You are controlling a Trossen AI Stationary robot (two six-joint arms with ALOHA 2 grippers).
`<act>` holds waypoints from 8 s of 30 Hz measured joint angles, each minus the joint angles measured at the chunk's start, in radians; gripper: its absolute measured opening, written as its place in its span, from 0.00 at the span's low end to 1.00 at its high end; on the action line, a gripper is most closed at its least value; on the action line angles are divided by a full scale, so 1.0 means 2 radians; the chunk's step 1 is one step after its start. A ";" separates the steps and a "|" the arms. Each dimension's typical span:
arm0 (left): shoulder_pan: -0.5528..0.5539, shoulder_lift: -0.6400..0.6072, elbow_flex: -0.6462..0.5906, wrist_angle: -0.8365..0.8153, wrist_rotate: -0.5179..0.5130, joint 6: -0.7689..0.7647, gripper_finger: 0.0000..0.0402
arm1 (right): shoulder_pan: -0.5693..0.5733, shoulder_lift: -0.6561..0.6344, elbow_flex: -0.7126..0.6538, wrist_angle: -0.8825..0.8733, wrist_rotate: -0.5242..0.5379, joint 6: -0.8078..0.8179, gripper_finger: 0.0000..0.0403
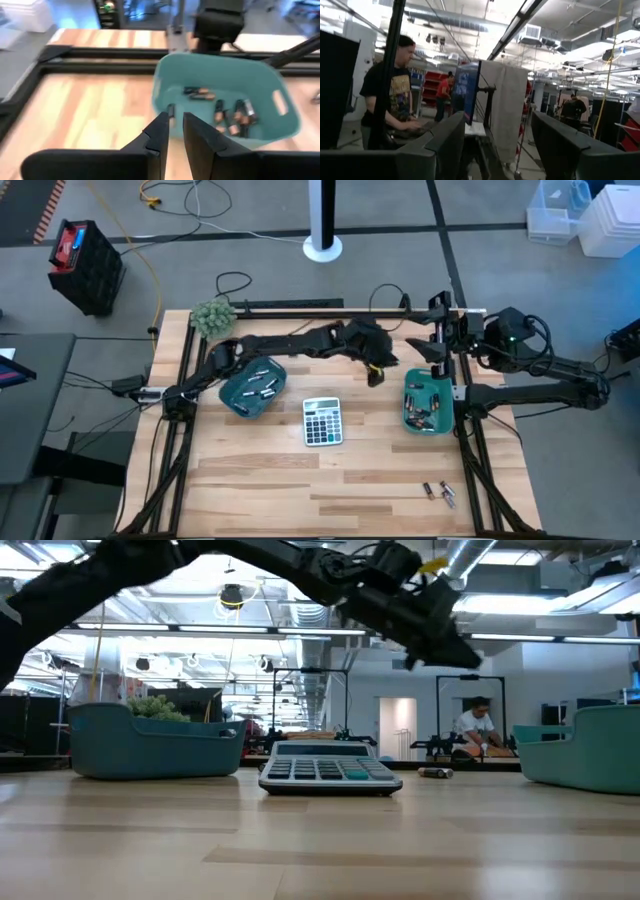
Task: Sort batteries
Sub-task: Put the silver/black battery into the blue bin
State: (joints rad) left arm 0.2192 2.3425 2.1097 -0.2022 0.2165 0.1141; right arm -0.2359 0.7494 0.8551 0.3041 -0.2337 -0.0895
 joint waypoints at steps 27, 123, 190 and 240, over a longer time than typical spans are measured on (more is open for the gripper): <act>0.138 -0.296 -0.387 -0.101 -0.171 -0.005 0.28 | -0.008 0.004 -0.203 0.113 0.107 -0.015 0.61; 0.154 -0.690 -0.671 -0.003 -0.120 -0.072 0.33 | -0.090 0.754 0.479 -0.386 0.006 -0.211 0.62; 0.001 -0.819 -0.763 0.005 -0.219 -0.063 0.33 | -0.159 0.877 0.733 -0.624 -0.038 -0.126 0.69; 0.125 -0.557 -0.694 0.056 -0.209 0.033 0.33 | -0.147 0.633 0.481 -0.306 0.075 -0.005 0.69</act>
State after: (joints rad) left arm 0.4700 1.2292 0.7209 -0.0892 -0.2020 0.1809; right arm -0.5301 2.0160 1.8164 -0.3082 -0.0843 -0.0994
